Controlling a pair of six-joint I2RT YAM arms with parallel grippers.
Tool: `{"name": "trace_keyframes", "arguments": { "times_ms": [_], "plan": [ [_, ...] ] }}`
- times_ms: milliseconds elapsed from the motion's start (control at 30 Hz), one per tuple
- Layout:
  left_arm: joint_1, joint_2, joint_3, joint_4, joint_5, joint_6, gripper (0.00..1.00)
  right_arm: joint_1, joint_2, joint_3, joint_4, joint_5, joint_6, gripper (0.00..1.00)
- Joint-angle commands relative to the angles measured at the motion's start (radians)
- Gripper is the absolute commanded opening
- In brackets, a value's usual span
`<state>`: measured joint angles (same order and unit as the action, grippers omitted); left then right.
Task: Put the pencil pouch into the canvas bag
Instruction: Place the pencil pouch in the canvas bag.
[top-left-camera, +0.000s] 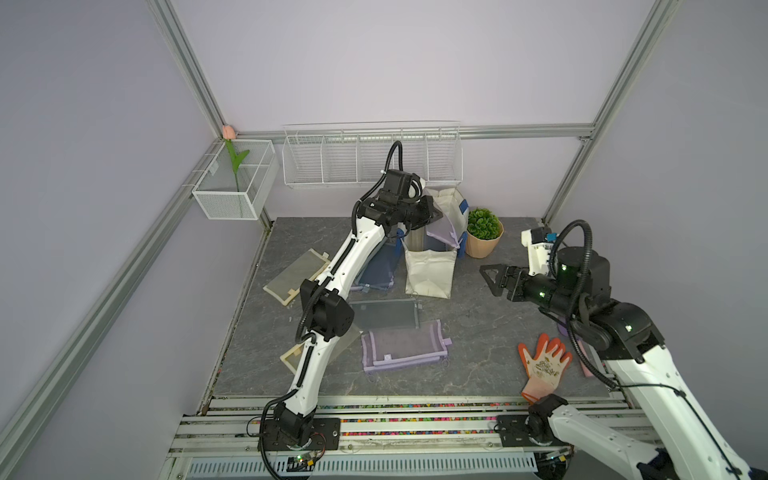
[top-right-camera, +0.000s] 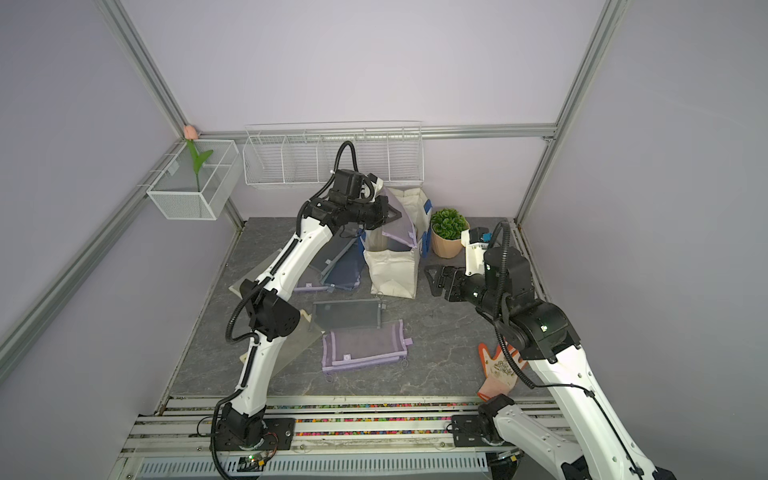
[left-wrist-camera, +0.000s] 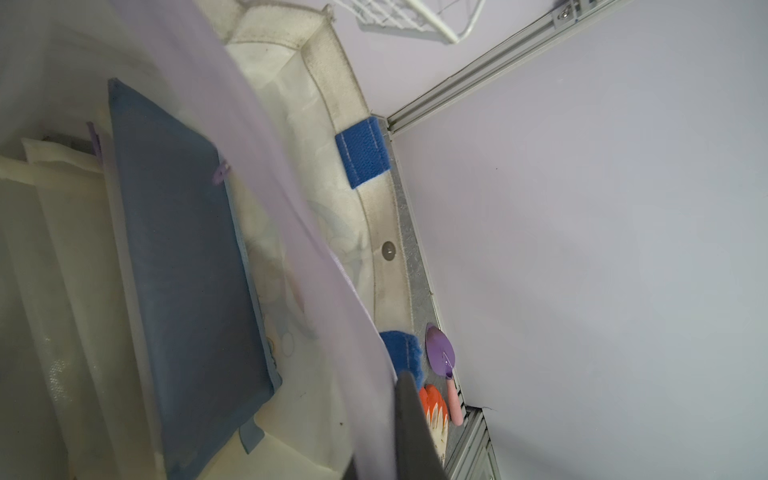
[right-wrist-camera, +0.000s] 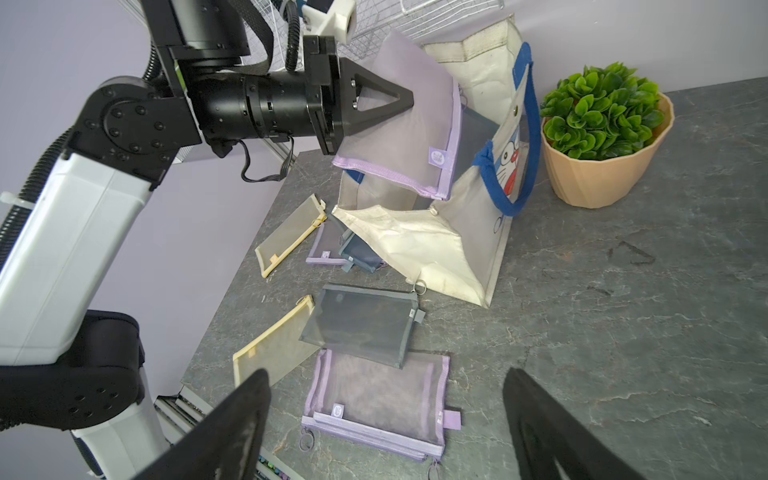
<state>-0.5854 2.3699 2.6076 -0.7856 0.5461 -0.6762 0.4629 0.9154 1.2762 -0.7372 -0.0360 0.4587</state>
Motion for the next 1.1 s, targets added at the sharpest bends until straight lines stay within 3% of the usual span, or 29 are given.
{"name": "trace_keyframes", "arguments": {
  "times_ms": [0,433,767,967,1067],
  "plan": [
    [0.021,0.033,0.039,-0.023,0.033,0.000,0.00,-0.008,-0.038,-0.021,-0.041,0.036,-0.012,0.89],
    [0.041,0.095,0.050,0.043,0.046,0.048,0.00,-0.011,-0.109,-0.041,-0.103,0.051,0.001,0.89],
    [0.031,0.096,0.049,-0.081,-0.063,0.148,0.01,-0.011,-0.149,-0.043,-0.131,0.082,0.003,0.89],
    [0.025,0.027,0.033,-0.152,-0.146,0.211,0.42,-0.012,-0.134,-0.054,-0.100,0.066,0.011,0.89],
    [0.025,-0.025,0.018,-0.170,-0.172,0.236,0.53,-0.012,-0.127,-0.062,-0.081,0.062,0.016,0.89]
  ]
}}
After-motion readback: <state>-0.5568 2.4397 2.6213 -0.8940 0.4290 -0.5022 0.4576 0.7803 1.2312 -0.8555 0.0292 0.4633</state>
